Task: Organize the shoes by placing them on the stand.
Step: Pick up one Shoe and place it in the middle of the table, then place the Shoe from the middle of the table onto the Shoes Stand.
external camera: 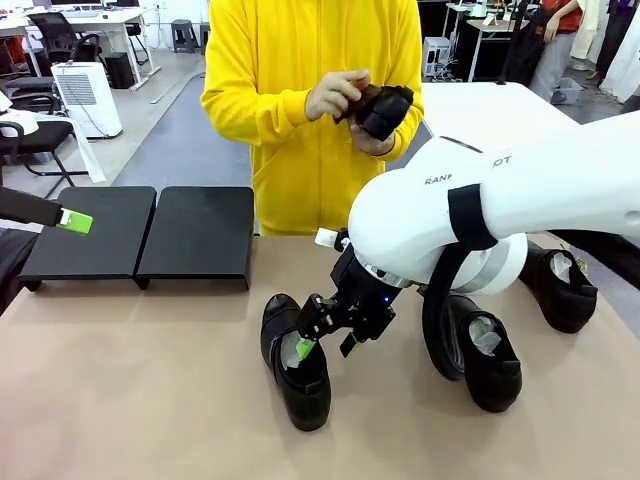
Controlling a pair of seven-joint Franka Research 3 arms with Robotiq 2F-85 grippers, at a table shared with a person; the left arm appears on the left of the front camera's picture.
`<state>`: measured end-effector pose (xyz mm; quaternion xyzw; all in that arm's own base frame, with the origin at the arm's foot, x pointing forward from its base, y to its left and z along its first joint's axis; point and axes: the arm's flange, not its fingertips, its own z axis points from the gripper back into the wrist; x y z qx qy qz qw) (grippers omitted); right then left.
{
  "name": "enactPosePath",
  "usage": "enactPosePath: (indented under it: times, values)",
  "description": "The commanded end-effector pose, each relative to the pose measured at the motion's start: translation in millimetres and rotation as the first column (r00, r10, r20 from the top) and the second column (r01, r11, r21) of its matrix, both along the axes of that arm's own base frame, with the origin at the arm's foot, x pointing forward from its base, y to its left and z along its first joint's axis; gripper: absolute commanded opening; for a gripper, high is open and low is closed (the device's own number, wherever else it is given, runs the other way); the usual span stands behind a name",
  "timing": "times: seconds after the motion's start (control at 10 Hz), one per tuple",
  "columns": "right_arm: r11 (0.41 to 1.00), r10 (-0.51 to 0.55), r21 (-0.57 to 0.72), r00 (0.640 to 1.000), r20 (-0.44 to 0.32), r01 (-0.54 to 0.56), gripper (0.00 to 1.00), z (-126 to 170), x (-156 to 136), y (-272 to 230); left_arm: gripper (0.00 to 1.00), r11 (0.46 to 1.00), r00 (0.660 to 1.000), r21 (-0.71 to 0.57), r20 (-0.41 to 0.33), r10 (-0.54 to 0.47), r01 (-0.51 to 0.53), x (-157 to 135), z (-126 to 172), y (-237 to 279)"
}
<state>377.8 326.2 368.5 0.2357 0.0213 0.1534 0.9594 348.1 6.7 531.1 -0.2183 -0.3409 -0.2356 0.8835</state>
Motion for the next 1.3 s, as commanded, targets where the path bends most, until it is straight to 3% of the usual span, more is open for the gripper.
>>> enactPosePath:
  times: [0.0,0.1,0.2,1.2]
  values:
    - [1.000,0.014,0.000,1.000,0.027,-0.014,1.00,6,-10,-16,1.00,1.000,1.000,-0.009,0.006,-0.013,0.013,-1,-2,1]
    - [0.998,0.042,-0.058,0.998,0.054,-0.039,1.00,7,-12,-21,1.00,1.000,1.000,-0.009,0.006,-0.013,0.013,-1,-2,1]
    - [1.000,0.001,-0.001,1.000,0.006,-0.001,1.00,4,-3,-4,1.00,1.000,1.000,-0.009,0.006,-0.013,0.013,-1,-2,1]
    - [1.000,0.001,-0.001,1.000,0.006,-0.001,1.00,4,-3,-4,1.00,1.000,1.000,-0.009,0.006,-0.013,0.013,-1,-2,1]
